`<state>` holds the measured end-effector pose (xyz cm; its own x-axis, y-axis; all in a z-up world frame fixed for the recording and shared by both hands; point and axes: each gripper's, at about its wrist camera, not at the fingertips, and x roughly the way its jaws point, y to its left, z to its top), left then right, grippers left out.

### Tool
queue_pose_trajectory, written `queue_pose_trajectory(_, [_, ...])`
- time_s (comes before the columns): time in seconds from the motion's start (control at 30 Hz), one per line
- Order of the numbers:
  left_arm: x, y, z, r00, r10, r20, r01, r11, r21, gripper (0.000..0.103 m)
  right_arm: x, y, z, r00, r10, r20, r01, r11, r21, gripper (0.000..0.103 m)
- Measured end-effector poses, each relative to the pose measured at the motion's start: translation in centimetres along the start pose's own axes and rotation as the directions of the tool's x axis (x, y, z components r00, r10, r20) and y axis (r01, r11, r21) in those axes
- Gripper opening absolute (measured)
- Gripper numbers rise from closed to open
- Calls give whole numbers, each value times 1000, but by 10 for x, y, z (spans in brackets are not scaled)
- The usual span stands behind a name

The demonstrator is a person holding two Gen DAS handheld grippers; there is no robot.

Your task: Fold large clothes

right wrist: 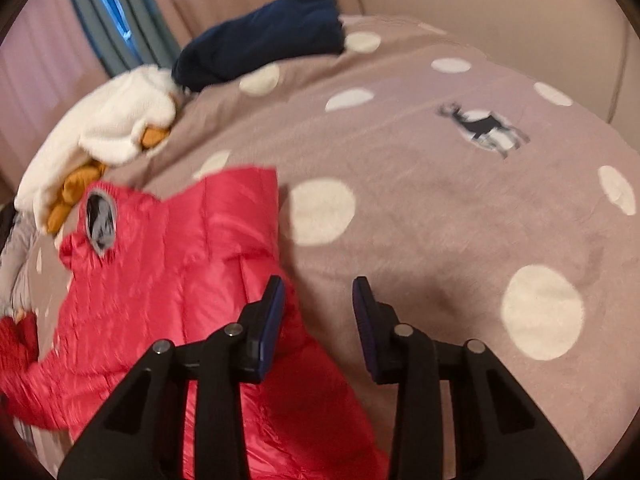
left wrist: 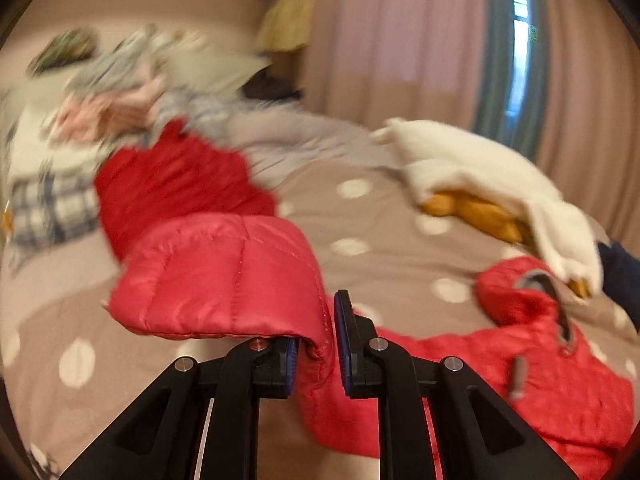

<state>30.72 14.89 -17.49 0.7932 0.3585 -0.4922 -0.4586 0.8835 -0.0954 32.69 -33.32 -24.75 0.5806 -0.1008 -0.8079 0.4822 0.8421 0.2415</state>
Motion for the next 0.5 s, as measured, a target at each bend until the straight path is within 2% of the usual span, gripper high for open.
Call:
queue_pose_trajectory(0.1, [-24, -52, 3, 997, -67, 38, 62, 989, 134, 16, 18, 2, -7, 999, -6, -43, 6, 1000, -3, 35])
queue_pose_trajectory(0.2, [-52, -102, -4, 985, -157, 70, 136, 961, 240, 16, 25, -1, -13, 998, -4, -57, 3, 1000, -6, 35])
queue_pose_trajectory(0.33, [-77, -154, -18, 955, -295, 14, 283, 926, 248, 16, 15, -18, -8, 997, 50, -57, -46, 997, 63, 34])
queue_pose_trajectory(0.43, [-84, -183, -31, 936, -350, -40, 349, 903, 251, 16, -12, -21, 0, 1000, -21, -10, 21, 999, 26, 33])
queue_pose_trajectory(0.5, [-83, -199, -43, 934, -353, -61, 356, 895, 267, 16, -38, -25, 4, 999, -21, 46, 20, 1000, 17, 33])
